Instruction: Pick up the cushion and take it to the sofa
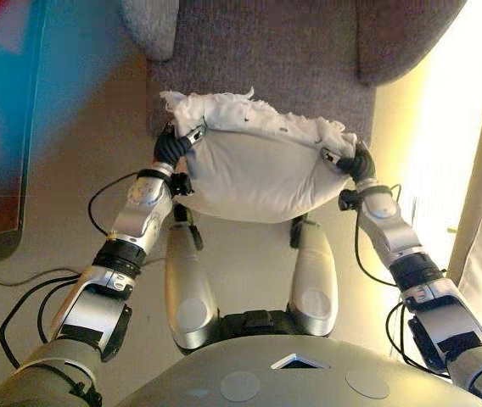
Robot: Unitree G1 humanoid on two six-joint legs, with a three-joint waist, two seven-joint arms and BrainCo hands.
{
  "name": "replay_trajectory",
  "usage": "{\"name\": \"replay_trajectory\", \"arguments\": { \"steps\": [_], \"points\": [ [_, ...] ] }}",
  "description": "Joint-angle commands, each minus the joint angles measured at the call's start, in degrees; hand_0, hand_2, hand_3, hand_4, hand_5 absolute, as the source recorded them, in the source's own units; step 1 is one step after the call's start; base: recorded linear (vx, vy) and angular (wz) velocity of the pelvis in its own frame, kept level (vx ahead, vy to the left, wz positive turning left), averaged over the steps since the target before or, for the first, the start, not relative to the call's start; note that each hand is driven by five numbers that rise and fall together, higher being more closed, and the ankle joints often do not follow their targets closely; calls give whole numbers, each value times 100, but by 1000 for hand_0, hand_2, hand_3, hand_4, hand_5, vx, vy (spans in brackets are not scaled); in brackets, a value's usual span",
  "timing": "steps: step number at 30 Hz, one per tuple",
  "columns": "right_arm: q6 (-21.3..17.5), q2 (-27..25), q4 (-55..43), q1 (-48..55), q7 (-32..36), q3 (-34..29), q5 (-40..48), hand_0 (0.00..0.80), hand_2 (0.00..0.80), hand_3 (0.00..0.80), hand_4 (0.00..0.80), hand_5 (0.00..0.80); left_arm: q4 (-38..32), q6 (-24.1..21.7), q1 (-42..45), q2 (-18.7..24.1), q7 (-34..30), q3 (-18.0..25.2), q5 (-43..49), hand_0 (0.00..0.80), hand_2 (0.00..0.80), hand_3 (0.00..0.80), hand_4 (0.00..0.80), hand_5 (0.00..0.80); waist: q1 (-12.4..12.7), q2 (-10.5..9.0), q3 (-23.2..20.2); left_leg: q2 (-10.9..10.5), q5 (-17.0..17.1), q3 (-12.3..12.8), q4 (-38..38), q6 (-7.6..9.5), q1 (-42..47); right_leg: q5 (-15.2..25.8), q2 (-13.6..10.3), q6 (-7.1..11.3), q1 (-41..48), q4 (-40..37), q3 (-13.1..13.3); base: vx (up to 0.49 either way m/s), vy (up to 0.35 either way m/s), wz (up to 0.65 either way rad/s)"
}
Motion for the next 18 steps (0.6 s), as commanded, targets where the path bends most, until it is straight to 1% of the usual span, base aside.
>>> {"name": "replay_trajectory", "arguments": {
  "steps": [1, 3, 4, 5, 7, 9, 11, 12, 13, 14, 16, 17, 18],
  "points": [
    [-253, 56, -344, -19, 256, -305, 305, 800, 800, 800, 800, 800, -635, -559, 114, -162, 38, 295, -74, 800, 800, 800, 800, 800, 186, 76, -1166, -210, 453, -264, -935, 287, 566, 612, 17, -12, 440, -902, -131, 160, 60, -39],
    [-174, 127, -479, 45, 470, -297, 436, 800, 800, 800, 800, 800, -824, -487, 398, -171, 93, 470, -100, 800, 800, 800, 800, 800, 299, 82, -1406, -446, 363, -548, -1250, 347, 999, 668, 95, 17, 849, -1298, 20, 182, 119, -38],
    [-164, 158, -504, 38, 490, -281, 451, 800, 800, 800, 800, 800, -868, -485, 494, -178, 115, 534, -117, 800, 800, 800, 800, 800, 321, 65, -1509, -541, 369, -630, -1367, 376, 1121, 725, 116, 25, 956, -1443, 104, 161, 144, -56],
    [-169, 177, -489, 7, 453, -258, 406, 800, 800, 800, 800, 800, -883, -459, 540, -187, 134, 582, -110, 800, 800, 800, 800, 800, 326, 59, -1587, -580, 338, -613, -1410, 388, 1244, 724, 154, 19, 1077, -1533, 142, 114, 166, -70],
    [-176, 214, -357, -111, 163, -188, 508, 800, 800, 800, 800, 800, -816, -479, 580, -246, 196, 655, -126, 800, 800, 800, 800, 800, 320, 91, -1794, -594, 319, -372, -1605, 420, 1616, 708, 196, 9, 1416, -1702, 91, 128, 193, -40],
    [-151, 246, -192, -170, -87, -189, 612, 800, 800, 800, 800, 800, -720, -484, 480, -259, 240, 642, -60, 800, 800, 800, 800, 800, 257, 115, -1896, -574, 309, -80, -1706, 431, 1876, 729, 148, -6, 1648, -1793, 25, 97, 159, -4],
    [-47, 286, -51, -174, -232, -206, 704, 800, 800, 800, 800, 800, -604, -381, 320, -313, 268, 560, 13, 800, 800, 800, 800, 800, 125, 114, -1980, -582, 221, 411, -1635, 454, 2080, 854, -5, -43, 1821, -1822, -132, 105, 123, 3],
    [-8, 312, -6, -139, -297, -224, 739, 800, 800, 800, 800, 800, -571, -317, 269, -318, 237, 515, 43, 800, 800, 800, 800, 800, 81, 125, -2022, -577, 219, 604, -1687, 470, 2190, 916, -79, -49, 1866, -1803, -241, 120, 111, 25],
    [15, 353, 51, -125, -354, -227, 768, 800, 800, 800, 800, 800, -529, -287, 231, -317, 223, 461, 75, 800, 800, 800, 800, 800, 69, 132, -2051, -601, 219, 646, -1778, 490, 2292, 978, -139, -40, 1898, -1783, -284, 110, 99, 37],
    [23, 402, 123, -133, -397, -215, 778, 800, 800, 800, 800, 800, -481, -269, 197, -305, 221, 421, 82, 800, 800, 800, 800, 800, 73, 136, -2072, -667, 213, 615, -1864, 524, 2359, 1036, -179, -23, 1917, -1764, -269, 98, 99, 34],
    [64, 492, 230, -206, -476, -199, 913, 800, 800, 800, 800, 800, -392, -157, 111, -295, 290, 347, 39, 800, 800, 800, 800, 800, 62, 146, -2118, -805, 186, 543, -1997, 621, 2468, 1137, -220, -17, 1897, -1592, -154, 60, 94, 9],
    [69, 543, 259, -242, -543, -174, 965, 800, 800, 800, 800, 800, -304, -145, 68, -295, 293, 322, -19, 800, 800, 800, 800, 800, 64, 147, -2128, -870, 173, 520, -2040, 670, 2497, 1237, -258, -28, 1846, -1384, -106, 23, 77, -8],
    [78, 589, 310, -281, -608, -142, 995, 800, 800, 800, 800, 800, -186, -136, 9, -310, 287, 293, -67, 800, 800, 800, 800, 800, 54, 155, -2133, -893, 163, 526, -2067, 705, 2544, 1334, -275, -41, 1782, -1205, -54, 13, 75, -2]
  ]
}}
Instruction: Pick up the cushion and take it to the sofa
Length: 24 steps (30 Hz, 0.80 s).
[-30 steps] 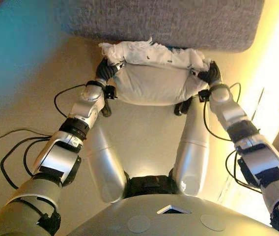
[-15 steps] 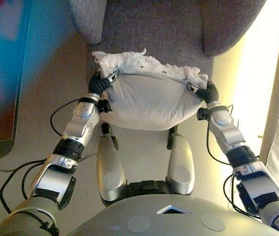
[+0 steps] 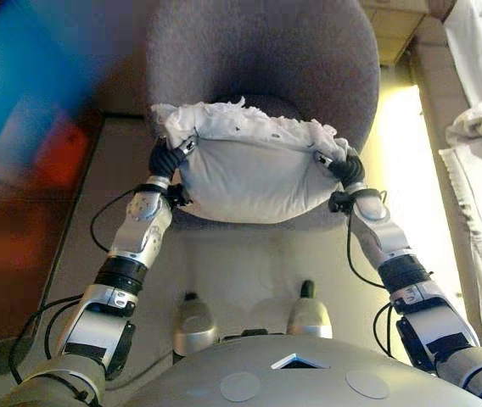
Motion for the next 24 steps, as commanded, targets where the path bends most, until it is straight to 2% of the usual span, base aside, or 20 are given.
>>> {"name": "replay_trajectory", "arguments": {
  "steps": [1, 5, 7, 9, 10, 12, 14, 16, 19, 21, 23, 24],
  "points": [
    [-261, 2, -10, -401, -329, -118, 421, 800, 800, 800, 800, 800, 205, -268, -674, -74, 46, -13, -68, 800, 800, 800, 800, 800, 64, 166, -323, -463, 296, 295, -725, 686, 388, 643, -79, 7, -408, 884, 178, 21, 64, 1],
    [-376, 28, 274, -670, -621, 40, 498, 800, 800, 800, 800, 800, 804, -372, -1070, -107, -18, -317, -106, 800, 800, 800, 800, 800, 42, 250, -303, -561, 331, 147, -851, 786, 534, 905, 97, -15, -556, 1644, 493, 107, 36, 10],
    [-335, -10, 311, -770, -629, 60, 525, 800, 800, 800, 800, 800, 894, -419, -1125, -134, -9, -354, -206, 800, 800, 800, 800, 800, 5, 248, -295, -601, 303, 102, -850, 804, 619, 823, 306, -57, -590, 1665, 602, 167, -1, 11],
    [-306, -74, 337, -825, -594, 55, 535, 800, 800, 800, 800, 800, 889, -419, -1099, -176, 0, -329, -209, 800, 800, 800, 800, 800, -8, 191, -303, -699, 246, 67, -817, 805, 684, 711, 481, -104, -523, 1395, 517, 252, -14, -5],
    [-256, -117, 343, -862, -564, 42, 536, 800, 800, 800, 800, 800, 886, -399, -1093, -185, 6, -306, -187, 800, 800, 800, 800, 800, -54, 135, -312, -770, 178, 47, -802, 803, 758, 600, 628, -120, -517, 1021, 488, 327, -21, -1],
    [-148, -227, 280, -897, -520, 29, 515, 800, 800, 800, 800, 800, 892, -394, -1074, -194, 1, -266, -151, 800, 800, 800, 800, 800, -167, 71, -324, -881, 44, -54, -813, 828, 901, 475, 875, -147, -601, 467, 572, 412, -5, 12],
    [-82, -301, 226, -943, -502, 53, 510, 800, 800, 800, 800, 800, 893, -379, -1075, -210, -7, -246, -154, 800, 800, 800, 800, 800, -293, 39, -310, -984, -128, -161, -837, 882, 1080, 561, 1093, -131, -785, 4, 604, 463, 17, 50],
    [-19, -318, 107, -939, -455, 36, 574, 800, 800, 800, 800, 800, 805, -353, -1024, -190, -45, -193, -180, 800, 800, 800, 800, 800, -432, -24, -264, -1137, -350, -241, -850, 1007, 1319, 804, 1285, -112, -1147, -233, 514, 426, 34, 48],
    [8, -326, 27, -841, -339, -25, 602, 800, 800, 800, 800, 800, 723, -329, -935, -199, -123, -94, -158, 800, 800, 800, 800, 800, -535, -24, -265, -1175, -510, -324, -826, 1098, 1517, 862, 1480, -152, -1272, -433, 392, 370, 30, 10],
    [47, -370, 7, -722, -175, -98, 566, 800, 800, 800, 800, 800, 719, -334, -850, -274, -203, 2, -107, 800, 800, 800, 800, 800, -650, -31, -361, -1180, -651, -427, -740, 1135, 1695, 874, 1595, -255, -1276, -425, 492, 480, 20, -33],
    [86, -353, -31, -606, -62, -136, 508, 800, 800, 800, 800, 800, 637, -316, -712, -302, -241, 111, -89, 800, 800, 800, 800, 800, -681, 9, -481, -1024, -542, -318, -604, 1036, 1804, 683, 1585, -379, -1200, -159, 400, 358, -37, 19],
    [142, -336, -112, -538, -12, -125, 491, 800, 800, 800, 800, 800, 566, -293, -618, -312, -194, 165, -89, 800, 800, 800, 800, 800, -713, 63, -550, -865, -252, -253, -384, 870, 1836, 560, 1623, -473, -1157, -63, 383, 274, -79, 47]
  ]
}}
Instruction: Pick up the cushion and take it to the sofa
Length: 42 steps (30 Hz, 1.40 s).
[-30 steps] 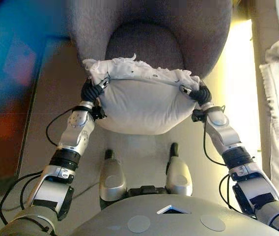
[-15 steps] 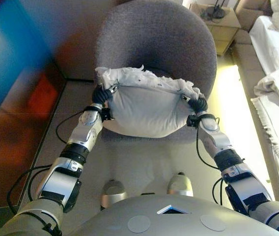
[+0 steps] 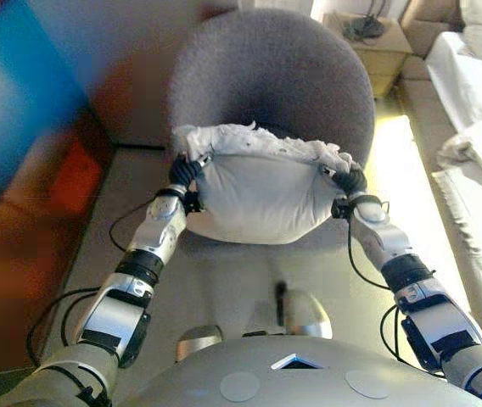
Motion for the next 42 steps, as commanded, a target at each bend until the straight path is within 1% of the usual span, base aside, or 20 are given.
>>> {"name": "replay_trajectory", "arguments": {
  "steps": [1, 3, 4, 6, 8, 9, 12, 17, 19, 21, 23, 25, 27, 28, 31, 32, 33, 36, 38, 42],
  "points": [
    [-236, -65, -330, -406, 206, -355, 66, 800, 800, 800, 800, 800, -665, -416, -127, -20, -6, 362, -89, 800, 800, 800, 800, 800, 46, 220, -647, 48, 186, 340, 1081, -213, 446, 1011, 175, -176, -100, -483, -117, 213, -107, 37],
    [-207, -30, -419, -387, 296, -276, -87, 800, 800, 800, 800, 800, -761, -410, -51, -30, 79, 443, -58, 800, 800, 800, 800, 800, 16, 256, -703, 374, 963, 563, 1868, -551, 308, 839, 253, -375, 60, -439, -189, 197, -160, 22],
    [-222, -38, -437, -405, 294, -222, -144, 800, 800, 800, 800, 800, -816, -398, -31, -8, 110, 470, -62, 800, 800, 800, 800, 800, 42, 203, -702, 444, 1225, 679, 2462, -659, 116, 757, 236, -485, 196, -444, -236, 222, -191, 11],
    [-248, -88, -434, -432, 307, -143, -70, 800, 800, 800, 800, 800, -894, -375, 20, 32, 136, 531, -119, 800, 800, 800, 800, 800, 118, 92, -683, 505, 1361, 784, 3480, -716, -318, 590, 209, -652, 410, -390, -294, 243, -166, -12],
    [-358, -94, -396, -371, 317, -125, -40, 800, 800, 800, 800, 800, -1000, -351, 116, 39, 137, 598, -102, 800, 800, 800, 800, 800, 230, -11, -652, 674, 1294, 924, 3832, -662, -762, 419, 145, -724, 657, -348, -347, 249, -59, -37],
    [-380, -91, -399, -346, 287, -121, -21, 800, 800, 800, 800, 800, -1012, -374, 141, 38, 128, 608, -102, 800, 800, 800, 800, 800, 292, 4, -614, 772, 1235, 912, 3699, -614, -924, 343, 169, -710, 760, -327, -333, 235, 58, -37],
    [-353, -109, -374, -403, 169, -154, 58, 800, 800, 800, 800, 800, -1009, -364, 109, 61, 99, 625, -109, 800, 800, 800, 800, 800, 439, 21, -559, 829, 1164, 808, 2647, -470, -1072, 203, 206, -613, 996, -367, -194, 241, 141, -19],
    [-235, -93, -351, -622, -91, -212, 121, 800, 800, 800, 800, 800, -761, -334, -158, 38, 69, 601, -272, 800, 800, 800, 800, 800, 661, 156, -507, 931, 1176, 861, 887, -545, -1303, -80, -21, -299, 1451, -469, -242, 221, 209, -8],
    [-238, -62, -325, -668, -250, -200, 102, 800, 800, 800, 800, 800, -669, -338, -233, 4, 54, 573, -257, 800, 800, 800, 800, 800, 693, 181, -502, 946, 1141, 950, 683, -569, -1365, -155, -139, -212, 1546, -439, -290, 143, 168, -10],
    [-284, -28, -176, -728, -391, -239, 32, 800, 800, 800, 800, 800, -556, -376, -286, -22, 16, 554, -199, 800, 800, 800, 800, 800, 699, 220, -501, 955, 951, 1024, 616, -538, -1351, -287, -275, -133, 1534, -237, -339, 121, 166, -11],
    [-230, 15, -136, -717, -547, -287, 102, 800, 800, 800, 800, 800, -505, -361, -279, -18, 88, 535, -193, 800, 800, 800, 800, 800, 710, 291, -475, 857, 839, 911, 579, -497, -1292, -343, -369, -58, 1423, 101, -330, 86, 145, -25],
    [-226, 39, -158, -631, -682, -332, 55, 800, 800, 800, 800, 800, -494, -328, -325, 37, 185, 435, -132, 800, 800, 800, 800, 800, 698, 357, -427, 736, 761, 929, 524, -379, -1218, -329, -501, 23, 1272, 513, -428, 51, 126, -40],
    [-310, 72, -39, -661, -904, -304, 69, 800, 800, 800, 800, 800, -446, -371, -459, 90, 218, 206, -93, 800, 800, 800, 800, 800, 678, 439, -314, 569, 688, 886, 451, -239, -1088, 38, -669, 30, 855, 1382, -346, 94, 127, -11],
    [-309, 78, -11, -680, -942, -316, 76, 800, 800, 800, 800, 800, -464, -354, -474, 101, 214, 185, -114, 800, 800, 800, 800, 800, 683, 435, -291, 529, 661, 873, 441, -227, -1038, 110, -717, 34, 752, 1498, -284, 157, 61, 5],
    [-190, 59, 56, -733, -949, -372, 73, 800, 800, 800, 800, 800, -598, -203, -463, 122, 289, 169, -222, 800, 800, 800, 800, 800, 698, 391, -229, 485, 557, 753, 449, -339, -873, 179, -823, 29, 794, 693, -292, 186, -101, -28],
    [-149, 60, 86, -792, -940, -340, 18, 800, 800, 800, 800, 800, -625, -141, -481, 149, 332, 162, -282, 800, 800, 800, 800, 800, 680, 336, -171, 481, 451, 731, 536, -373, -857, 324, -814, 75, 710, 583, -178, 153, -179, -45],
    [-44, -20, 86, -878, -855, -372, -76, 800, 800, 800, 800, 800, -683, -90, -443, 148, 443, 211, -342, 800, 800, 800, 800, 800, 710, 310, -122, 584, 420, 708, 657, -416, -885, 144, -780, 131, 736, 454, -159, 93, -152, -6],
    [123, -337, 362, -1277, -644, -388, -53, 800, 800, 800, 800, 800, -641, 30, -522, 114, 569, 240, -328, 800, 800, 800, 800, 800, 815, 209, -58, 792, 403, 675, 1003, -535, -1141, 39, -759, 175, 870, 251, -222, 79, -112, 25],
    [351, -500, 490, -1501, -638, -352, 6, 800, 800, 800, 800, 800, -623, 203, -546, 54, 660, 194, -321, 800, 800, 800, 800, 800, 938, 129, -39, 902, 377, 667, 1241, -572, -1308, -39, -760, 183, 970, 235, -332, 166, -87, 20],
    [451, -593, 768, -1902, -851, -176, 202, 800, 800, 800, 800, 800, -523, 301, -779, 79, 767, 22, -443, 800, 800, 800, 800, 800, 1101, 40, 92, 1066, 334, 515, 1630, -664, -1804, -156, -748, 154, 811, 392, -446, -13, -93, 23]
  ]
}}
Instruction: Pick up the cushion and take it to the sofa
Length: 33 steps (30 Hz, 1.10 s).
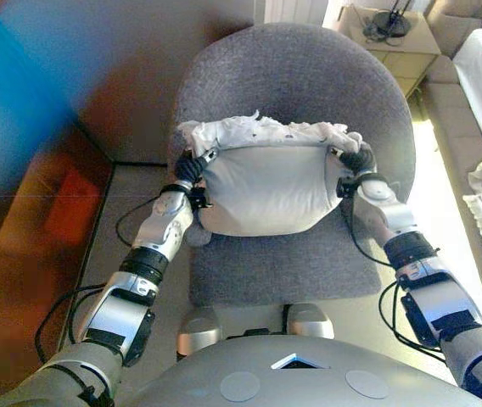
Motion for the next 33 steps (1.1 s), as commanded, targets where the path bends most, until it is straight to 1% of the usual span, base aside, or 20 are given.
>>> {"name": "replay_trajectory", "arguments": {
  "steps": [1, 4, 7, 10, 12, 14, 16, 18, 19, 20, 21, 22, 23, 26, 28, 29, 33],
  "points": [
    [-169, -283, 356, -995, -432, -103, 438, 800, 800, 800, 800, 800, -93, -264, -801, 446, 307, 18, -385, 800, 800, 800, 800, 800, 424, -304, -104, 336, -433, 154, 1156, -80, -569, 193, -492, 370, -764, 628, 282, -134, -118, 4],
    [-257, -322, 715, -1467, -580, -105, 857, 800, 800, 800, 800, 800, -27, -240, -1140, 536, 381, -126, -434, 800, 800, 800, 800, 800, 510, -357, 150, 427, -388, 26, 1355, -153, -1047, 175, -456, 363, -1022, 746, 266, -171, -110, 27],
    [-398, -390, 1035, -1853, -592, -123, 923, 800, 800, 800, 800, 800, 80, -253, -1502, 639, 444, -207, -523, 800, 800, 800, 800, 800, 567, -409, 401, 485, -320, -107, 1506, -223, -1507, 180, -419, 371, -1280, 810, 250, -186, -107, 25],
    [-500, -498, 1299, -2181, -455, -40, 868, 800, 800, 800, 800, 800, 242, -281, -1812, 702, 512, -239, -686, 800, 800, 800, 800, 800, 604, -449, 598, 531, -215, -210, 1560, -281, -1850, 203, -382, 372, -1492, 837, 213, -133, -61, 11],
    [-533, -570, 1412, -2365, -381, 30, 871, 800, 800, 800, 800, 800, 281, -336, -1973, 716, 583, -268, -734, 800, 800, 800, 800, 800, 632, -465, 710, 530, -136, -283, 1568, -316, -2048, 221, -367, 369, -1605, 837, 179, -88, -42, 3],
    [-618, -583, 1567, -2541, -275, 77, 677, 800, 800, 800, 800, 800, 268, -365, -2118, 698, 663, -289, -706, 800, 800, 800, 800, 800, 661, -474, 791, 527, -83, -334, 1577, -339, -2210, 240, -372, 369, -1704, 826, 135, -81, -37, 5],
    [-749, -592, 1832, -2850, -188, 267, 510, 800, 800, 800, 800, 800, 292, -394, -2301, 646, 766, -328, -699, 800, 800, 800, 800, 800, 707, -462, 886, 498, -19, -397, 1592, -368, -2378, 262, -383, 365, -1820, 833, 114, -63, -19, 5],
    [-783, -548, 2049, -3059, -278, 365, 526, 800, 800, 800, 800, 800, 318, -363, -2386, 611, 777, -353, -726, 800, 800, 800, 800, 800, 750, -439, 934, 472, 16, -436, 1586, -380, -2451, 250, -397, 359, -1878, 856, 89, -9, 0, 7],
    [-757, -525, 2131, -3121, -361, 371, 500, 731, 731, 731, 731, 731, 337, -358, -2403, 585, 777, -363, -765, 800, 800, 800, 800, 800, 763, -428, 944, 460, 32, -447, 1573, -381, -2467, 243, -402, 356, -1881, 854, 78, 14, 1, 7],
    [-611, -492, 2263, -3208, -447, 396, 436, 0, 0, 0, 0, 0, 346, -343, -2409, 545, 753, -395, -784, 800, 800, 800, 800, 800, 775, -430, 960, 438, -4, -463, 1649, -386, -2504, 246, -419, 347, -1902, 860, 93, 28, 10, 9],
    [-503, -497, 2330, -3251, -425, 426, 504, 0, 0, 0, 0, 0, 331, -341, -2405, 541, 687, -412, -774, 800, 800, 800, 800, 800, 788, -415, 963, 437, 3, -478, 1649, -393, -2514, 237, -422, 346, -1893, 854, 93, 34, 19, 9],
    [-484, -503, 2374, -3278, -389, 457, 615, 0, 0, 0, 0, 0, 294, -351, -2394, 539, 630, -421, -781, 599, 599, 599, 599, 599, 797, -401, 968, 432, 17, -486, 1637, -400, -2507, 233, -426, 344, -1876, 846, 90, 54, 40, 7],
    [-476, -511, 2397, -3307, -412, 454, 680, 0, 0, 0, 0, 0, 200, -319, -2358, 562, 584, -431, -795, 0, 0, 0, 0, 0, 820, -388, 967, 425, 44, -490, 1584, -407, -2464, 223, -430, 340, -1822, 815, 82, 57, 40, 11],
    [-492, -516, 2436, -3278, -536, 400, 815, 0, 0, 0, 0, 0, 60, -568, -2233, 560, 519, -389, -973, 0, 0, 0, 0, 0, 857, -373, 914, 412, 81, -476, 1444, -412, -2312, 188, -426, 346, -1642, 721, 83, 91, 47, 16],
    [-436, -537, 2353, -3167, -629, 305, 1063, 0, 0, 0, 0, 0, -119, -655, -2114, 568, 655, -285, -1050, 0, 0, 0, 0, 0, 870, -379, 869, 405, 78, -442, 1396, -409, -2208, 172, -419, 339, -1518, 662, 67, 94, 24, 9],
    [-471, -534, 2348, -3077, -675, 209, 1127, 0, 0, 0, 0, 0, -173, -700, -2043, 573, 688, -215, -1091, 0, 0, 0, 0, 0, 878, -388, 842, 415, 69, -424, 1387, -417, -2151, 169, -419, 342, -1439, 627, 48, 105, 0, 4],
    [-476, -661, 2195, -2709, -702, -54, 1119, 0, 0, 0, 0, 0, -310, -790, -1656, 579, 606, 8, -1092, 0, 0, 0, 0, 0, 905, -442, 629, 442, 73, -310, 1169, -414, -1775, 175, -399, 378, -1027, 365, -15, 147, -13, 4]
  ]
}}
